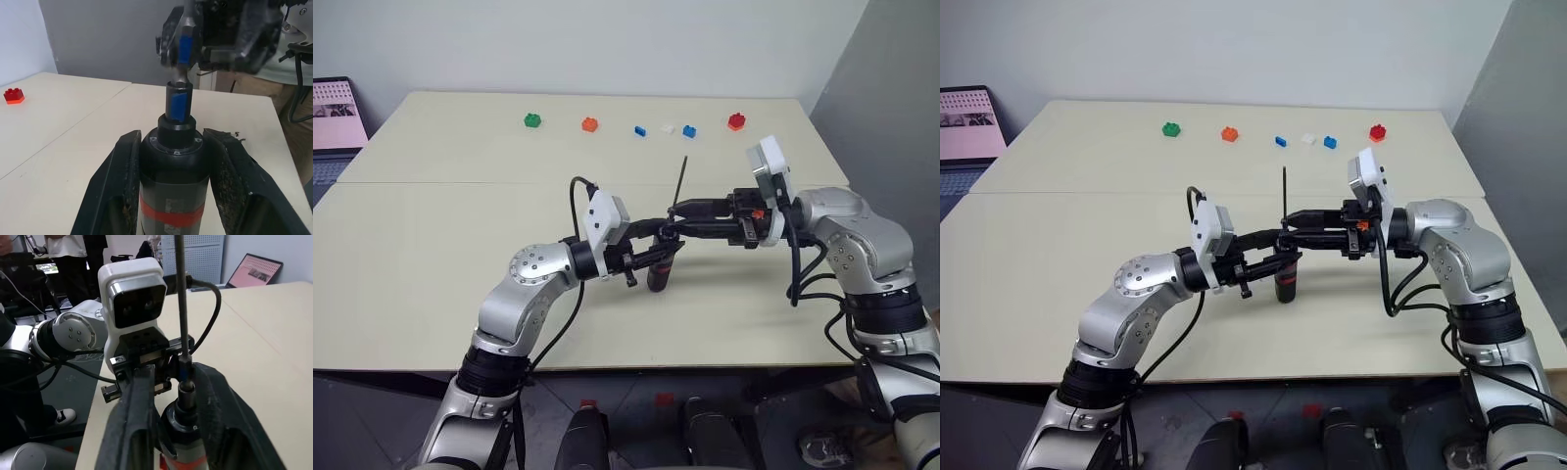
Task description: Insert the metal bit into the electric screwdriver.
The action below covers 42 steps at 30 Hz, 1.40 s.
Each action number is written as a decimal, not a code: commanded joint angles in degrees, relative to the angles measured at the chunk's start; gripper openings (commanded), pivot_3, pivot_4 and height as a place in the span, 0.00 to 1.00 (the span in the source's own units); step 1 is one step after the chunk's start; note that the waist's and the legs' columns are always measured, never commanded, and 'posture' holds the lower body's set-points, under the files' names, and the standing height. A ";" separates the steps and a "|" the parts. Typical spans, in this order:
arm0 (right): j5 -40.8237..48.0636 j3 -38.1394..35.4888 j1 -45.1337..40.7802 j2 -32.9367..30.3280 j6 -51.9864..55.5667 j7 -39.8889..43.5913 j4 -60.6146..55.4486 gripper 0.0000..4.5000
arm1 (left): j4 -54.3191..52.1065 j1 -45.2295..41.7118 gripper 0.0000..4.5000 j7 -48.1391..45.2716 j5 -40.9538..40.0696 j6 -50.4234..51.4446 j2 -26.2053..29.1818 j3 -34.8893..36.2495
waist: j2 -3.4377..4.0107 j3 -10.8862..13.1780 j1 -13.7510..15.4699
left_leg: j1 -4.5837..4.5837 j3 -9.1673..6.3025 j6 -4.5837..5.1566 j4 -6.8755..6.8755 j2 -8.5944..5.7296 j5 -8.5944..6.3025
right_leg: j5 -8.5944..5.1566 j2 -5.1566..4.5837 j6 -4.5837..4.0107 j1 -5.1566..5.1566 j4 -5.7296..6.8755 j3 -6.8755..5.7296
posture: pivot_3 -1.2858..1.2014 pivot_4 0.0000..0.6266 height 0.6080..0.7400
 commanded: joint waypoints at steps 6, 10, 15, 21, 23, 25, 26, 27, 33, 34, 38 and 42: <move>2.81 -3.41 -0.77 -0.18 1.05 -0.59 -2.49 0.76 | 0.21 -0.48 0.36 0.31 0.89 -0.04 0.60 0.04 | 0.00 0.00 0.00 | 0.01 0.00 0.00 0.00 0.00 0.00 | 0.00 0.00 0.00 0.00 0.01 0.00 | 0.52 0.24 1.00; 3.62 -4.50 -0.82 -0.80 1.90 -1.29 -3.12 0.80 | 0.40 -0.55 0.36 0.32 0.86 -0.04 0.61 0.13 | 0.00 0.00 0.00 | 0.00 0.00 0.00 0.00 0.00 0.00 | 0.00 0.00 0.00 0.00 0.00 0.00 | 0.52 0.24 1.00; 3.68 -4.93 -0.06 -1.00 2.11 -1.90 -3.65 0.80 | 0.52 -0.72 0.36 0.52 0.82 0.09 0.36 0.02 | 0.00 0.00 0.00 | 0.00 0.00 0.00 0.00 0.00 0.00 | 0.00 0.00 0.00 -0.01 0.00 0.00 | 0.52 0.24 1.00; 3.18 -6.35 0.55 -1.54 1.34 -3.43 -4.51 1.00 | 0.38 -2.53 0.36 2.68 0.39 1.27 -0.32 1.41 | 0.00 0.00 0.03 | 0.00 0.00 0.00 0.01 0.00 0.00 | 0.00 0.00 0.00 0.00 0.00 0.00 | 0.52 0.24 1.00; 2.65 -6.86 1.44 -2.55 0.93 -3.62 -5.55 1.00 | 0.66 -4.20 0.36 3.55 1.06 0.90 0.15 2.27 | -0.01 0.01 0.03 | -0.02 0.00 0.00 0.01 0.00 0.00 | 0.00 0.00 0.00 -0.01 0.00 0.00 | 0.52 0.24 1.00; 1.81 -7.32 2.53 -3.74 -0.04 -3.81 -6.61 1.00 | 2.15 -6.59 0.36 3.74 3.50 -0.57 1.99 2.30 | -0.03 0.02 0.05 | -0.04 0.00 0.00 0.01 0.00 0.00 | 0.00 0.00 0.00 -0.03 0.00 0.00 | 0.52 0.24 1.00; 1.46 -8.01 3.31 -4.79 -0.39 -4.28 -7.22 1.00 | 3.88 -8.95 0.36 3.27 5.74 -1.50 4.14 2.03 | -0.05 0.03 0.05 | -0.05 0.00 0.00 0.01 0.00 0.00 | 0.00 0.00 0.00 -0.05 0.00 0.00 | 0.52 0.24 1.00; 1.10 -8.95 4.21 -5.98 -0.71 -4.76 -7.73 1.00 | 6.02 -11.68 0.36 2.68 8.45 -2.28 6.71 1.47 | -0.08 0.06 0.06 | -0.07 0.00 0.00 0.01 0.00 0.00 | 0.00 0.00 0.00 -0.08 0.00 -0.01 | 0.52 0.24 1.00; -2.93 -11.54 9.16 -14.13 -3.35 -5.41 -11.07 1.00 | 24.18 -26.81 0.36 -3.57 24.09 -6.23 17.76 -7.81 | -0.08 0.08 0.06 | -0.57 0.04 0.00 0.01 -0.01 0.00 | 0.02 0.01 0.03 -0.58 0.04 0.03 | 0.52 0.24 1.00; -3.88 -11.94 10.30 -16.50 -2.89 -5.51 -12.17 1.00 | 31.11 -30.28 0.36 -4.74 28.30 -10.78 17.74 -11.13 | -0.07 0.08 0.18 | -0.58 0.04 0.00 0.00 -0.01 0.00 | 0.00 0.01 0.06 -0.58 0.04 0.02 | 0.52 0.24 1.00; -7.67 -10.66 12.26 -21.45 -1.69 -7.41 -15.29 1.00 | 49.25 -37.86 0.36 -7.86 36.35 -23.23 14.87 -18.02 | -0.05 0.10 0.81 | -0.74 0.04 0.00 -0.04 0.00 -0.01 | -0.01 0.01 0.22 -0.69 -0.02 -0.05 | 0.52 0.24 1.00; -7.97 -10.05 12.52 -23.04 0.71 -9.14 -18.16 1.00 | 65.51 -44.02 0.36 -7.58 41.28 -31.39 7.78 -21.45 | -0.10 0.13 1.53 | -0.86 0.03 -0.04 -0.02 0.00 -0.04 | -0.05 0.00 0.31 -0.77 -0.02 -0.07 | 0.52 0.24 1.00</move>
